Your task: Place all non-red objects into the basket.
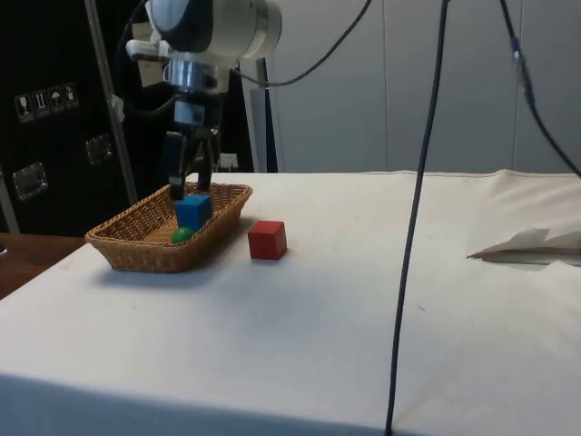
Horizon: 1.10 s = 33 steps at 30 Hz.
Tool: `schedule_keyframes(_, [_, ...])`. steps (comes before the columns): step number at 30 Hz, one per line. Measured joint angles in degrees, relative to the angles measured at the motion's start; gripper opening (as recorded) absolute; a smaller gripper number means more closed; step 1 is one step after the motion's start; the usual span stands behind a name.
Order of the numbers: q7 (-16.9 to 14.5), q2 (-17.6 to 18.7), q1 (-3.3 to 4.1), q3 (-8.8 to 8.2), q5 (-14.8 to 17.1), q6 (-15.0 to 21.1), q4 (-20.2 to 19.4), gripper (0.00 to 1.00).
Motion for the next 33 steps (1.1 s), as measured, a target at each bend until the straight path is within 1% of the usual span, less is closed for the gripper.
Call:
schedule_keyframes(1, [0.00, 0.00, 0.00, 0.00, 0.00, 0.00, 0.00, 1.00])
schedule_keyframes(2, [0.00, -1.55, 0.06, 0.00, -0.74, 0.00, -1.32, 1.00])
schedule_keyframes(7, [0.06, -4.81, 0.17, 0.00, -2.75, 0.11, -4.30, 1.00])
schedule_keyframes(8, [0.06, -5.90, 0.23, 0.00, -3.67, 0.11, -5.21, 1.00])
schedule_keyframes(11, [0.06, -6.88, 0.23, 0.00, -4.53, 0.17, -6.07, 1.00])
schedule_keyframes(14, [0.06, -8.54, 0.29, 0.00, -6.42, 0.17, -7.39, 1.00])
schedule_keyframes(16, [0.06, -8.88, 0.29, 0.00, -6.82, 0.17, -7.68, 1.00])
schedule_keyframes(18, [0.06, -9.91, 0.29, 0.00, -8.31, 0.17, -8.48, 1.00])
schedule_keyframes(19, [0.06, -9.91, 0.29, 0.00, -8.31, 0.17, -8.48, 1.00])
schedule_keyframes(23, [0.06, -11.46, 0.29, 0.00, -10.20, 0.17, -9.74, 1.00])
schedule_keyframes(24, [0.06, -12.26, 0.29, 0.00, -11.17, 0.17, -10.37, 1.00])
schedule_keyframes(28, [0.06, -13.12, 0.29, 0.00, -12.20, 0.17, -11.00, 1.00])
schedule_keyframes(33, [0.06, -15.41, 0.34, 0.06, -14.61, 0.17, -12.55, 1.00])
